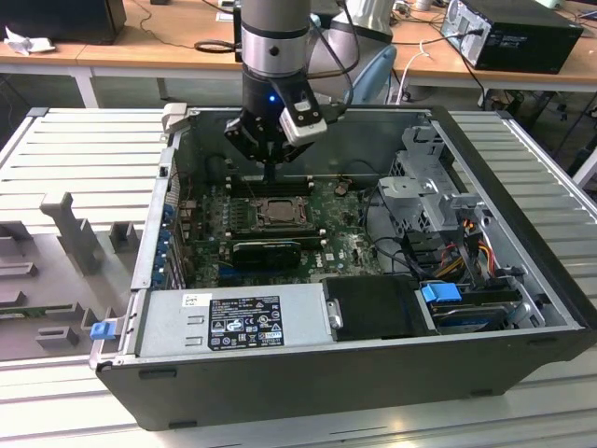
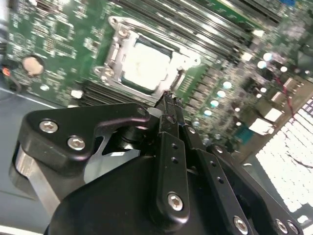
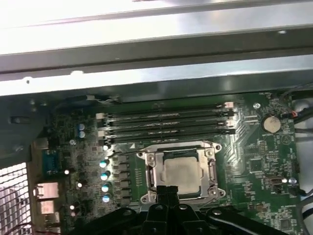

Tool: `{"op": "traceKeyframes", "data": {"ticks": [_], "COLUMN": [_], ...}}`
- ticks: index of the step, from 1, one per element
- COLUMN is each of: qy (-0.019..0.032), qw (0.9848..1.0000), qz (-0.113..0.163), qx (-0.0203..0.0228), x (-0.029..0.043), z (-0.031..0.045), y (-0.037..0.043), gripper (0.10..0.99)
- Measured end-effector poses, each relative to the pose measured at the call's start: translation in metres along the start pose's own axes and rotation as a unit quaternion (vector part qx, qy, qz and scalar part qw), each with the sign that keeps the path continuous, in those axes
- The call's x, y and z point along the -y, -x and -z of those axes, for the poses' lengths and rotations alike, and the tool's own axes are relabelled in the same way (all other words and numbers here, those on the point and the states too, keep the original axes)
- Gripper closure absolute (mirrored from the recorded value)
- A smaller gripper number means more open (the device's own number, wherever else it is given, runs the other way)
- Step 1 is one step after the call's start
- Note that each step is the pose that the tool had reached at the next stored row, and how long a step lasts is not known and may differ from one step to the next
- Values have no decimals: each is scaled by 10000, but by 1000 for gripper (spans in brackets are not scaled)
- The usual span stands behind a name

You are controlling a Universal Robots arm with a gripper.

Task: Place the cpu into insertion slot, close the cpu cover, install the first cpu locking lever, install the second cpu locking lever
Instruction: 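Install the first cpu locking lever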

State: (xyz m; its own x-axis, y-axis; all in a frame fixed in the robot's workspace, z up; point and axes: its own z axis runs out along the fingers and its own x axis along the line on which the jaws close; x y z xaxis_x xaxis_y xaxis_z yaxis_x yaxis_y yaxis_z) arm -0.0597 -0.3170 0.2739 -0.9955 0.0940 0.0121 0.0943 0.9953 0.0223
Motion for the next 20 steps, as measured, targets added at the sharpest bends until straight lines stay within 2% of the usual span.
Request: {"op": "traceKeyframes", "data": {"ticks": [3, 5, 9, 13, 17, 20], "qy": [4, 8, 43, 47, 48, 51], "qw": [10000, 10000, 10000, 9999, 9999, 9998], "qz": [0, 1, 33, 92, 166, 184], "qx": [3, 10, 8, 6, 3, 2], "x": [16, 35, 47, 60, 45, -6], "z": [-2, -6, -21, -62, -123, -150], "y": [-114, -228, -331, -455, -506, -513], "gripper": [980, 980, 980, 980, 980, 980]}}
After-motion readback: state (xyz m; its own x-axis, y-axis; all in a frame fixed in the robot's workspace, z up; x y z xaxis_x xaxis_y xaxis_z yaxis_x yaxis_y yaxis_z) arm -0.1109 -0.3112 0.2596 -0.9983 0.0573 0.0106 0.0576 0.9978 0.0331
